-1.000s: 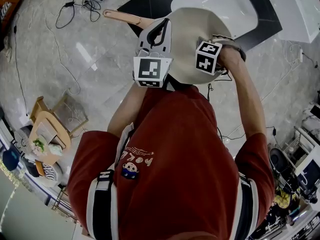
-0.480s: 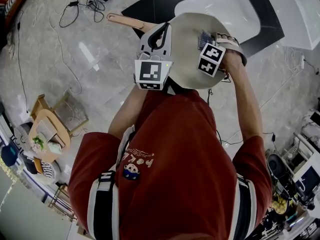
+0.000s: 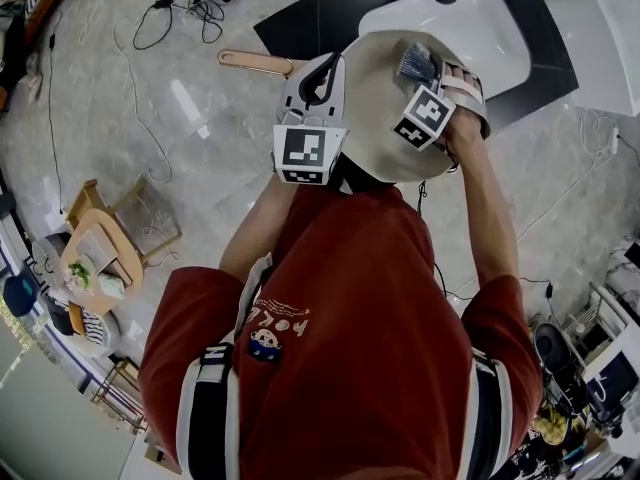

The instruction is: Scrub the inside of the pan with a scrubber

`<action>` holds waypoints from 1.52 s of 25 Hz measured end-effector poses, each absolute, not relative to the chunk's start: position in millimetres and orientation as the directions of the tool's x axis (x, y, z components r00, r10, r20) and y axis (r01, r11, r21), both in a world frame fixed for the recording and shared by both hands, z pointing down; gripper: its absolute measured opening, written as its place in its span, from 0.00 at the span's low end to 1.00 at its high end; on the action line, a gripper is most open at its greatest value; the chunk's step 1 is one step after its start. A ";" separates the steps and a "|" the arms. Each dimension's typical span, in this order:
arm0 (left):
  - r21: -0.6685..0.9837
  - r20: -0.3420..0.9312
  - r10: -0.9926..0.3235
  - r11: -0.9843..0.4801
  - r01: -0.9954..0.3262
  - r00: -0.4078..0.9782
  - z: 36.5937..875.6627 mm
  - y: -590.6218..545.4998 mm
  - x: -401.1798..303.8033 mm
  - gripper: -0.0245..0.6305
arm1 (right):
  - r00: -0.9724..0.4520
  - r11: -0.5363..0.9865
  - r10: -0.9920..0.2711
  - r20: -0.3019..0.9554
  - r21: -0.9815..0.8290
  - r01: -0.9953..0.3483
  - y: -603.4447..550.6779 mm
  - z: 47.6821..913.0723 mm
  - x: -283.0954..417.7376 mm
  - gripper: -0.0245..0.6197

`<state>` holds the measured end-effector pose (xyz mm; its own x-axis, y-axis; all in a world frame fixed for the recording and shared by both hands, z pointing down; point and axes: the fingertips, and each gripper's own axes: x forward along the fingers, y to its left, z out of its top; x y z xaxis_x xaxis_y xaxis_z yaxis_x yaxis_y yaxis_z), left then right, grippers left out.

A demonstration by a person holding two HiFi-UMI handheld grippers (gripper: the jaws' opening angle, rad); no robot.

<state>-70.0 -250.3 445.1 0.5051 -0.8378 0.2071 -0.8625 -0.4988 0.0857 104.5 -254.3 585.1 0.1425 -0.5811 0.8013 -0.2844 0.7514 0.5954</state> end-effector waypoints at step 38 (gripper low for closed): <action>0.056 0.227 -0.879 -0.418 -0.907 0.419 444.7 -246.0 -88.1 0.05 | -0.292 0.947 -0.232 0.928 0.147 -0.286 -179.9 607.8 -15.9 0.42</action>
<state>-88.1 -246.0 444.7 0.4187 -0.8793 0.2269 -0.9070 -0.4175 0.0556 -15.9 -179.9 607.8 -0.2916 -0.2317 0.9280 -0.2858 0.9470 0.1466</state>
